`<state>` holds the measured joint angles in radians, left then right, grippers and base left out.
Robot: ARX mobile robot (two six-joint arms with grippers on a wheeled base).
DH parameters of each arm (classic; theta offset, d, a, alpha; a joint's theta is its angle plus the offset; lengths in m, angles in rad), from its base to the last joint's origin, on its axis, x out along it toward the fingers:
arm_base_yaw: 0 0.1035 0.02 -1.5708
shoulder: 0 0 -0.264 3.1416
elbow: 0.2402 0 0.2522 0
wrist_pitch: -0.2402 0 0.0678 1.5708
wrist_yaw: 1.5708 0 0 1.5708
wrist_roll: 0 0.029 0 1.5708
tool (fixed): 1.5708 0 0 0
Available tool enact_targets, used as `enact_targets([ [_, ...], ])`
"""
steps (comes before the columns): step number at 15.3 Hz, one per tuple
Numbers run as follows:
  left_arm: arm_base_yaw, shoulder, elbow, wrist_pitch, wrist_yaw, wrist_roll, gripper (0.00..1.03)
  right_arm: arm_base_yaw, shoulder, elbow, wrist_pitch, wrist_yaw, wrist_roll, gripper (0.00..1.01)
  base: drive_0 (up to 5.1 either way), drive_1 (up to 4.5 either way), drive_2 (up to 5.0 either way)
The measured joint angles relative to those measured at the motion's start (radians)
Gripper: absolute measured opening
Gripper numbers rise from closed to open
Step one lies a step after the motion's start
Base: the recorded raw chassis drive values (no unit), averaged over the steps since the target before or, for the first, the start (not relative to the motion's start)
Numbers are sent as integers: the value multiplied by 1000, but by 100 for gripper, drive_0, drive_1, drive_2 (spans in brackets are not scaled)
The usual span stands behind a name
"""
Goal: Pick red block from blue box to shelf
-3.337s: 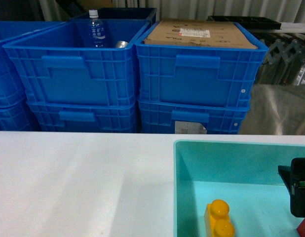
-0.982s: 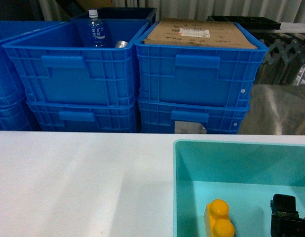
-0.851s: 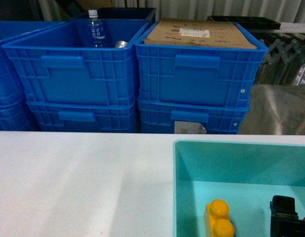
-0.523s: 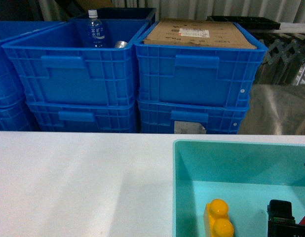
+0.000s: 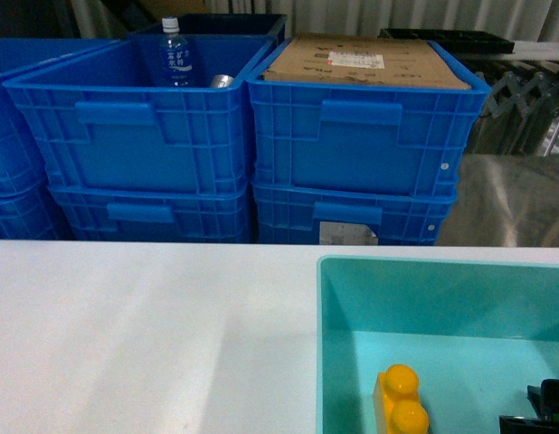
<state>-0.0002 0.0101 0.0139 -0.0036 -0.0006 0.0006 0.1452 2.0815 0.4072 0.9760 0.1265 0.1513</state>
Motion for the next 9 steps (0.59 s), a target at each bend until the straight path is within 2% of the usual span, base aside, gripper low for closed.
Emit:
enact_targets([
  [2,0,0,0,0,0,0,98,-3,-57,-7,-48,-43,-23,28,0,0,0],
  [4,0,0,0,0,0,0,98,-2,-213,-2,-177,-88,-50,28,0,0,0],
  [6,0,0,0,0,0,0,98,-2,-436,43,-355,-150,-97,28,0,0,0],
  [8,0,0,0,0,0,0,98,-30,-610,85,-478,-205,-145,28,0,0,0],
  [9,0,0,0,0,0,0,98,-71,-682,95,-530,-248,-152,28,0,0,0],
])
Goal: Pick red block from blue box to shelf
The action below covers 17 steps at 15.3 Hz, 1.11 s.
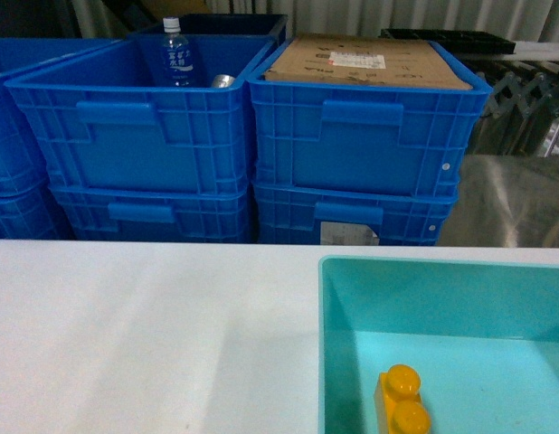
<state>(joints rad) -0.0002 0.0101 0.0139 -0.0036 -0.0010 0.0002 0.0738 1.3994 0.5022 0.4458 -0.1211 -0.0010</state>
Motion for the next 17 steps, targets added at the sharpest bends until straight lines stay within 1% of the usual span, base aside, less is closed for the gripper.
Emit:
enact_targets([
  [1,0,0,0,0,0,0,98,-49,-53,13,-55,-53,0,28,0,0,0],
  [2,0,0,0,0,0,0,98,-144,-184,54,-98,-116,-14,28,0,0,0],
  [3,0,0,0,0,0,0,98,-169,-250,63,-12,-97,-38,28,0,0,0],
  [4,0,0,0,0,0,0,98,-172,-301,55,96,-46,-70,28,0,0,0],
  [5,0,0,0,0,0,0,98,-172,-348,11,178,1,-74,28,0,0,0],
  [7,0,0,0,0,0,0,98,-161,-404,-88,226,63,-70,28,0,0,0],
  [9,0,0,0,0,0,0,98,-142,-437,-146,249,96,-67,28,0,0,0],
  [10,0,0,0,0,0,0,98,-134,-469,-183,244,98,-54,28,0,0,0],
  [11,0,0,0,0,0,0,98,-134,-497,-202,213,95,-34,28,0,0,0],
  [12,0,0,0,0,0,0,98,-142,-525,-206,149,60,-4,28,0,0,0],
  [13,0,0,0,0,0,0,98,-159,-551,-206,63,2,38,28,0,0,0],
  [14,0,0,0,0,1,0,98,-189,-563,-206,-11,-64,81,28,0,0,0],
  [15,0,0,0,0,0,0,98,-215,-563,-206,-19,-114,99,28,0,0,0],
  [16,0,0,0,0,0,0,98,-247,-575,-206,-1,-149,106,28,0,0,0],
  [17,0,0,0,0,0,0,98,-261,-612,-219,-23,-163,114,28,0,0,0],
])
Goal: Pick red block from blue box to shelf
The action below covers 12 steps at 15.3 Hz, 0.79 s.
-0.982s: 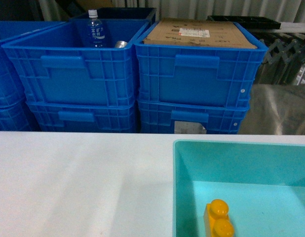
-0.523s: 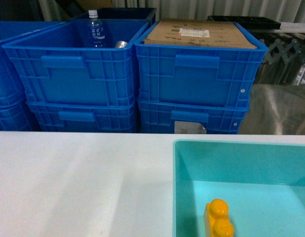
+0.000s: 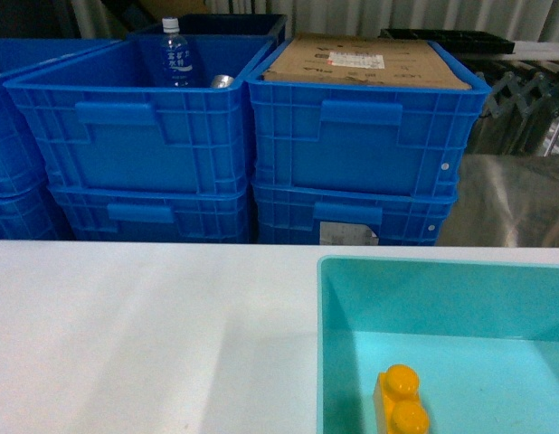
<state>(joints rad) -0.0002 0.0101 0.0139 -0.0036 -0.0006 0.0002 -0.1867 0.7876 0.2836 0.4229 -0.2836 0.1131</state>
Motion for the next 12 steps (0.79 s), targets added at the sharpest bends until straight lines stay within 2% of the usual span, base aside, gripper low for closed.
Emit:
enact_targets([
  [1,0,0,0,0,0,0,98,-3,-41,-17,-29,5,6,28,0,0,0],
  [2,0,0,0,0,0,0,98,0,-75,-35,-54,32,13,28,0,0,0],
  [3,0,0,0,0,0,0,98,25,-93,-51,-60,79,15,28,0,0,0],
  [7,0,0,0,0,0,0,98,201,-117,-87,-79,250,16,28,0,0,0],
  [9,0,0,0,0,0,0,98,225,-125,-95,-74,262,11,28,0,0,0],
  [12,0,0,0,0,0,0,98,196,-153,-112,-62,240,-10,28,0,0,0],
])
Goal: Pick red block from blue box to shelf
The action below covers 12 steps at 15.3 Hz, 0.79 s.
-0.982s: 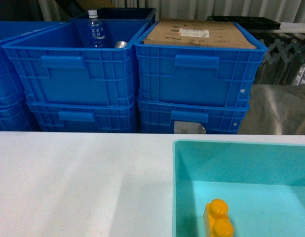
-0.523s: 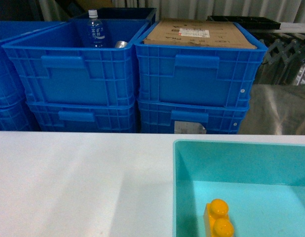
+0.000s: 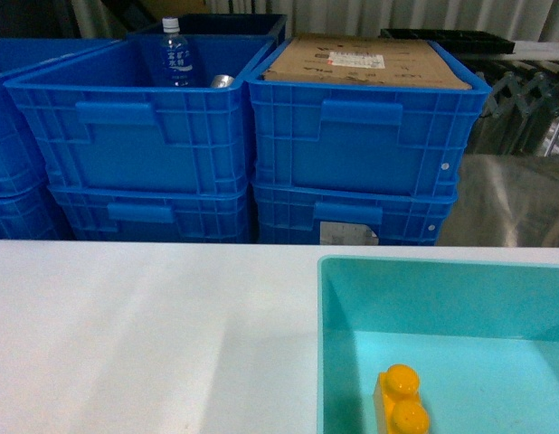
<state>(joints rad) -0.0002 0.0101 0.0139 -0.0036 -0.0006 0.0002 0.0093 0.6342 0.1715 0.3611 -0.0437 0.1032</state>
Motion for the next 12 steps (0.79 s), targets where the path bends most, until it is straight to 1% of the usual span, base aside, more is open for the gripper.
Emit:
enact_targets([
  [1,0,0,0,0,0,0,98,-24,-17,-18,26,-41,-4,28,0,0,0],
  [2,0,0,0,0,0,0,98,-51,-32,-28,14,-69,-9,28,0,0,0],
  [3,0,0,0,0,0,0,98,-63,-44,-34,3,-74,-12,28,0,0,0],
  [4,0,0,0,0,0,0,98,-62,-56,-37,-11,-77,-16,28,0,0,0],
  [6,0,0,0,0,0,0,98,-48,-82,-40,-33,-74,-18,28,0,0,0],
  [9,0,0,0,0,0,0,98,-4,-87,-49,-41,-33,-18,28,0,0,0],
  [10,0,0,0,0,0,0,98,19,-88,-49,-47,-22,-18,28,0,0,0],
  [11,0,0,0,0,0,0,98,31,-95,-50,-54,-13,-18,28,0,0,0],
  [12,0,0,0,0,0,0,98,32,-105,-50,-64,-8,-18,28,0,0,0],
])
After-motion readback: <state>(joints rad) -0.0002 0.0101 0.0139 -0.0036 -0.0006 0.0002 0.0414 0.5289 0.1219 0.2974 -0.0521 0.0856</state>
